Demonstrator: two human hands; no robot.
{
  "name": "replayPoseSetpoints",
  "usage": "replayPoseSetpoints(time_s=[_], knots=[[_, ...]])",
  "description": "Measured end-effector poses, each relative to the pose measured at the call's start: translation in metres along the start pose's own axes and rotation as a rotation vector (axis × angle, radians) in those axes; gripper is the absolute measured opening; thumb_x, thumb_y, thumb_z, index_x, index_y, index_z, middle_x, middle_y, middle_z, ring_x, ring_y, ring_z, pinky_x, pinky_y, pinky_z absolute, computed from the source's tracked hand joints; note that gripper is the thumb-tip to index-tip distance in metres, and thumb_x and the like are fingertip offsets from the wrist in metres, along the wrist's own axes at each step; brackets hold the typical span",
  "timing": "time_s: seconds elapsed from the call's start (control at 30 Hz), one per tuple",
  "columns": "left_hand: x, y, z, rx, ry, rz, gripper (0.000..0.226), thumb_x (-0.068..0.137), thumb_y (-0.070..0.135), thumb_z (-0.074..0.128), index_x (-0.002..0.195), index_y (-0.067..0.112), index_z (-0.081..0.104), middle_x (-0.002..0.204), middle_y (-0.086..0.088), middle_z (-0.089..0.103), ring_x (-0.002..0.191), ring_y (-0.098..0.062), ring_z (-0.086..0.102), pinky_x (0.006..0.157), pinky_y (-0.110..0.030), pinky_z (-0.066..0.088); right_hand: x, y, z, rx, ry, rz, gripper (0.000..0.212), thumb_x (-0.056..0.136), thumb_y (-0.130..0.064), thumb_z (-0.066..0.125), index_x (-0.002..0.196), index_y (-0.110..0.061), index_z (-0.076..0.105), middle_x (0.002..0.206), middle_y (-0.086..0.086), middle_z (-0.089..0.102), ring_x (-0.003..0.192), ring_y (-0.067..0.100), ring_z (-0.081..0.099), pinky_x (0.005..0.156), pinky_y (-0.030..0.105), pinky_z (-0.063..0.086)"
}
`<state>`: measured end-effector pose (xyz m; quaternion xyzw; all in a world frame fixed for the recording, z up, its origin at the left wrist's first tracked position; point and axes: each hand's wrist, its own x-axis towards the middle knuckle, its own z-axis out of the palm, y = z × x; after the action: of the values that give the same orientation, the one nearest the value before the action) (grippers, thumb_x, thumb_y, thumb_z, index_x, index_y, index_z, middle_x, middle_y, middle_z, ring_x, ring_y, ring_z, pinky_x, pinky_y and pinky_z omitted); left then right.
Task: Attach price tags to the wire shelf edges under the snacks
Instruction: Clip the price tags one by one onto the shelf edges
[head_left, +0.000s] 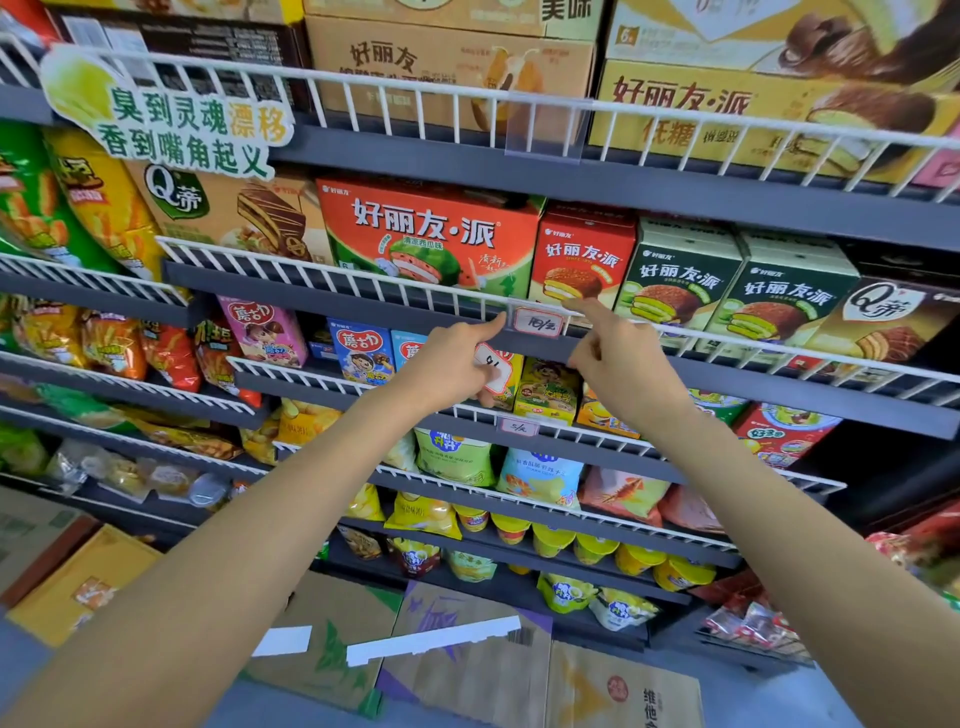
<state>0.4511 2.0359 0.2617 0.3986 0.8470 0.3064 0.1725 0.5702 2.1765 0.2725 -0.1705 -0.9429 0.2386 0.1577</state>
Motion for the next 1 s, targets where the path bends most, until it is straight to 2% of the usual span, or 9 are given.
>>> replayPoseSetpoints(time_s=[0.13, 0.3, 0.37, 0.5, 0.63, 0.73, 0.87, 0.93, 1.0], knots=[[0.003, -0.001, -0.001, 0.004, 0.004, -0.013, 0.060, 0.092, 0.004, 0.051, 0.146, 0.022, 0.031, 0.079, -0.009, 0.065, 0.067, -0.012, 0.071, 0.042, -0.008, 0.040, 0.010, -0.001, -0.009, -0.366, -0.061, -0.154, 0.049, 0.090, 0.002, 0.041, 0.136, -0.016, 0.044, 0.089, 0.018, 0.061, 0.075, 0.033, 0.056, 0.061, 0.039, 0.048], [0.006, -0.003, -0.001, 0.000, 0.008, -0.022, 0.059, 0.092, 0.006, 0.052, 0.145, 0.024, 0.032, 0.117, -0.021, 0.063, 0.075, -0.017, 0.072, 0.046, -0.012, 0.044, 0.025, -0.005, -0.011, -0.585, -0.194, -0.186, 0.057, 0.090, 0.005, 0.039, 0.141, -0.021, 0.039, 0.076, 0.010, 0.051, 0.076, 0.032, 0.056, 0.060, 0.041, 0.048], [0.006, -0.004, -0.001, -0.009, 0.001, -0.025, 0.060, 0.092, 0.006, 0.052, 0.146, 0.024, 0.032, 0.102, -0.017, 0.070, 0.075, -0.015, 0.071, 0.051, -0.016, 0.047, 0.027, -0.007, -0.009, -0.694, -0.207, -0.197, 0.061, 0.089, 0.007, 0.039, 0.142, -0.024, 0.035, 0.069, 0.005, 0.037, 0.071, 0.031, 0.053, 0.053, 0.035, 0.040], [0.009, -0.007, 0.000, -0.010, -0.013, -0.014, 0.062, 0.092, 0.006, 0.052, 0.147, 0.022, 0.030, 0.079, -0.010, 0.073, 0.077, -0.021, 0.071, 0.063, -0.025, 0.052, 0.028, -0.009, -0.018, -0.795, -0.199, -0.229, 0.070, 0.087, 0.011, 0.040, 0.144, -0.028, 0.031, 0.085, 0.008, 0.044, 0.086, 0.033, 0.060, 0.054, 0.033, 0.038], [0.010, -0.006, -0.001, -0.017, -0.004, 0.000, 0.060, 0.092, 0.005, 0.051, 0.146, 0.020, 0.031, 0.079, -0.011, 0.074, 0.078, -0.020, 0.070, 0.059, -0.014, 0.048, 0.034, -0.012, -0.023, -0.627, -0.255, -0.166, 0.069, 0.088, 0.011, 0.036, 0.142, -0.031, 0.037, 0.086, 0.015, 0.056, 0.062, 0.025, 0.052, 0.046, 0.031, 0.035], [0.008, -0.006, -0.001, -0.021, 0.002, 0.008, 0.059, 0.092, 0.006, 0.050, 0.146, 0.020, 0.032, 0.081, -0.010, 0.074, 0.074, -0.014, 0.068, 0.052, -0.004, 0.041, 0.037, -0.016, -0.023, -0.449, -0.272, -0.152, 0.056, 0.090, 0.006, 0.036, 0.138, -0.022, 0.046, 0.118, 0.019, 0.062, 0.074, 0.029, 0.056, 0.059, 0.024, 0.036], [0.007, -0.007, -0.001, -0.001, 0.009, 0.003, 0.059, 0.092, 0.007, 0.051, 0.145, 0.023, 0.033, 0.093, -0.010, 0.074, 0.077, -0.016, 0.070, 0.051, -0.012, 0.044, 0.037, -0.023, -0.021, -0.361, -0.306, -0.110, 0.056, 0.090, 0.006, 0.036, 0.138, -0.019, 0.046, 0.095, 0.020, 0.055, 0.049, 0.008, 0.038, 0.044, 0.017, 0.029], [0.008, -0.007, -0.001, 0.045, 0.016, 0.019, 0.059, 0.092, 0.008, 0.051, 0.146, 0.022, 0.033, 0.104, -0.012, 0.071, 0.087, -0.019, 0.069, 0.061, -0.015, 0.043, 0.038, -0.021, -0.021, -0.307, -0.292, -0.100, 0.054, 0.090, 0.006, 0.036, 0.136, -0.019, 0.049, 0.114, 0.021, 0.063, 0.050, 0.001, 0.034, 0.045, 0.013, 0.030], [0.009, -0.007, -0.001, 0.049, 0.014, 0.014, 0.059, 0.092, 0.008, 0.051, 0.146, 0.022, 0.032, 0.101, -0.013, 0.072, 0.089, -0.020, 0.068, 0.066, -0.016, 0.042, 0.039, -0.020, -0.026, -0.242, -0.219, -0.086, 0.045, 0.091, 0.001, 0.038, 0.127, -0.016, 0.058, 0.109, 0.015, 0.068, 0.051, -0.001, 0.036, 0.052, 0.016, 0.037]])
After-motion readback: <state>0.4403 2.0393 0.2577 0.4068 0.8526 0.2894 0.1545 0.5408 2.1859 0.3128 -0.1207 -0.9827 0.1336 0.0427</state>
